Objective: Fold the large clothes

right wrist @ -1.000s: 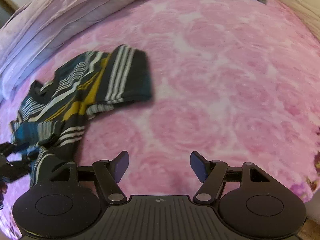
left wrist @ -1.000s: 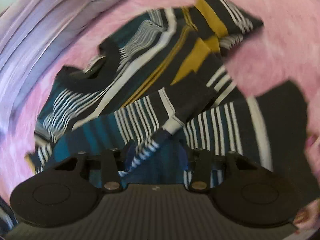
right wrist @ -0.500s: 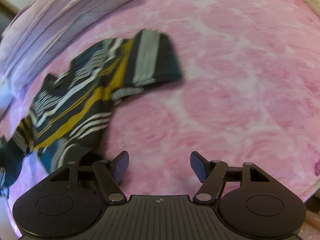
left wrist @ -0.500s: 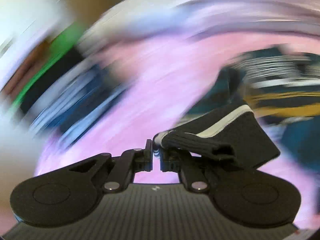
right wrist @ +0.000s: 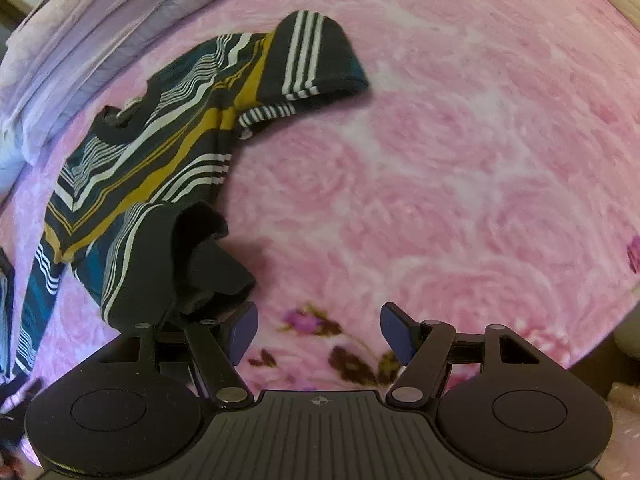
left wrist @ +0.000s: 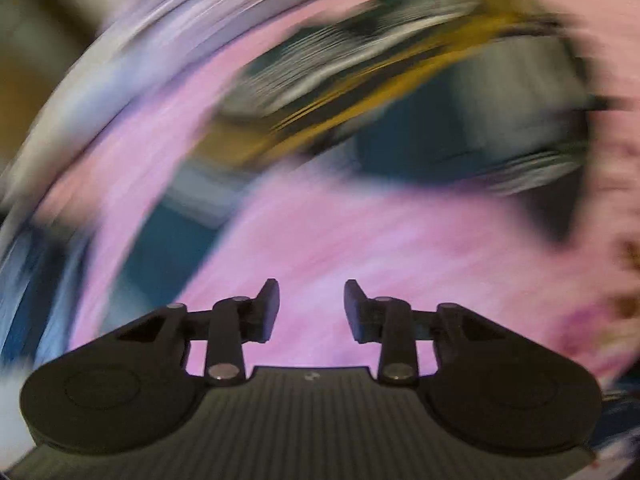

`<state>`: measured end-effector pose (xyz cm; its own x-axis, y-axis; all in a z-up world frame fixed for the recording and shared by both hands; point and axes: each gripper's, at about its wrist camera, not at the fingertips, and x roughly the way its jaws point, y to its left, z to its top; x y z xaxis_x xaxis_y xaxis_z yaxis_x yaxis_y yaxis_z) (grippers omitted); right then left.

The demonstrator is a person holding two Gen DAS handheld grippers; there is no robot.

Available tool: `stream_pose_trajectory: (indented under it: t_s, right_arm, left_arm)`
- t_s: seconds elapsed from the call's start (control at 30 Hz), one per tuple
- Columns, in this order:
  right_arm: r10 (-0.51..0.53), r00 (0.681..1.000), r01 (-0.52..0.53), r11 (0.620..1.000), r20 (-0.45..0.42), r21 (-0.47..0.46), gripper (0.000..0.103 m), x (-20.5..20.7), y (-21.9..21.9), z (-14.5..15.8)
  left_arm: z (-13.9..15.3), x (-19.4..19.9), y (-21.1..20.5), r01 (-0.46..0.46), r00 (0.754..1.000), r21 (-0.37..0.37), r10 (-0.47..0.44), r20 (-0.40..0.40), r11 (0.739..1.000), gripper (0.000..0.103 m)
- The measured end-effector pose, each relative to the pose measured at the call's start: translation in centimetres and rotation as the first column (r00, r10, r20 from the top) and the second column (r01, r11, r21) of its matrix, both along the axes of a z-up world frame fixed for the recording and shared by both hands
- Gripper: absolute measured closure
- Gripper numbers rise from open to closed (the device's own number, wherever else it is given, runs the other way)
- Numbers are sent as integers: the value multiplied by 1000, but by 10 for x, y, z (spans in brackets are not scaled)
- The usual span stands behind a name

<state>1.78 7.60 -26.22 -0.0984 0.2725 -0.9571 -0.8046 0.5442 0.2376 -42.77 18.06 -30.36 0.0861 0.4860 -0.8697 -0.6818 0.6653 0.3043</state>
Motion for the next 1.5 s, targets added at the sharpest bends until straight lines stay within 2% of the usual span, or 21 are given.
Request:
stream_pose_trajectory:
  t_s: [0.07, 0.13, 0.23, 0.3, 0.33, 0.37, 0.4, 0.47, 0.53, 0.6, 0.7, 0.77, 0.87, 0.97, 1.07, 1.13, 1.2, 1.27, 1.4, 1.47, 1.5]
  right_arm:
    - [4, 1000, -4, 1000, 10, 18, 38, 4, -6, 7]
    - [8, 1000, -8, 999, 30, 31, 38, 10, -14, 14]
    - [-20, 999, 18, 999, 41, 38, 38, 26, -31, 19]
    - [-54, 998, 53, 998, 40, 34, 38, 40, -47, 20]
    - [-68, 997, 67, 997, 40, 31, 38, 46, -54, 20]
    - [-80, 996, 79, 997, 41, 27, 38, 53, -63, 20]
    - [-86, 995, 85, 996, 42, 21, 38, 59, -70, 21]
    - [-96, 994, 95, 995, 46, 10, 38, 71, -83, 19]
    - [-109, 993, 109, 994, 46, -1, 38, 84, -92, 16]
    - [-124, 992, 124, 992, 36, -12, 38, 94, -98, 11]
    - [-123, 992, 123, 992, -6, -4, 38, 99, -94, 4]
    - [-88, 996, 88, 996, -30, 1, 38, 93, -85, -2]
    - [-7, 998, 7, 1000, -57, 11, 38, 76, -67, -11]
    - [90, 991, -88, 996, -95, 25, 38, 47, -47, -24]
    - [177, 973, -168, 983, -146, 75, 38, 14, -35, -43]
    - [225, 958, -210, 972, -180, 101, 38, -8, -31, -60]
    - [254, 946, -237, 966, -202, 104, 38, -29, -30, -78]
    - [255, 944, -239, 966, -208, 98, 38, -45, -32, -92]
    - [196, 959, -184, 980, -207, 75, 38, -56, -40, -111]
    - [168, 966, -158, 985, -199, 63, 38, -54, -44, -117]
    - [156, 968, -147, 987, -195, 60, 38, -50, -45, -119]
  left_arm:
    - [-2, 49, -23, 171, 984, 36, -173, 50, 985, 60]
    - [-5, 89, -36, 285, 955, 77, -290, 59, 955, 56]
    - [-13, 135, -53, 422, 901, 152, -433, 39, 894, 51]
    - [-24, 160, -65, 528, 844, 185, -536, -8, 829, 50]
    - [-29, 170, -70, 567, 820, 197, -571, -45, 800, 55]
    - [-33, 176, -74, 598, 799, 207, -595, -84, 774, 85]
    - [-34, 179, -76, 596, 802, 208, -589, -100, 776, 98]
    - [-27, 168, -71, 523, 850, 217, -523, -59, 824, 98]
    - [-8, 145, -68, 397, 915, 231, -403, -24, 888, 98]
    - [10, 117, -68, 273, 961, 230, -275, -25, 934, 99]
    - [36, 50, -73, 29, 999, 186, -24, -29, 982, 98]
    - [43, 1, -79, -125, 989, 145, 135, -61, 981, 98]
    - [41, -62, -93, -351, 929, 63, 356, -99, 934, 101]
    - [31, -105, -100, -541, 837, -4, 537, -108, 841, 99]
    - [23, -129, -103, -656, 755, -76, 655, -32, 751, 96]
    - [17, -132, -99, -659, 744, -126, 667, 31, 741, 89]
    - [2, -118, -92, -632, 756, -172, 650, 75, 755, 68]
    - [-14, -101, -84, -595, 770, -213, 625, 125, 775, 67]
    - [-50, -81, -62, -533, 779, -281, 592, 207, 798, 32]
    - [-74, -78, -52, -549, 766, -309, 615, 186, 777, 30]
    - [-88, -81, -48, -570, 747, -333, 642, 171, 751, 32]
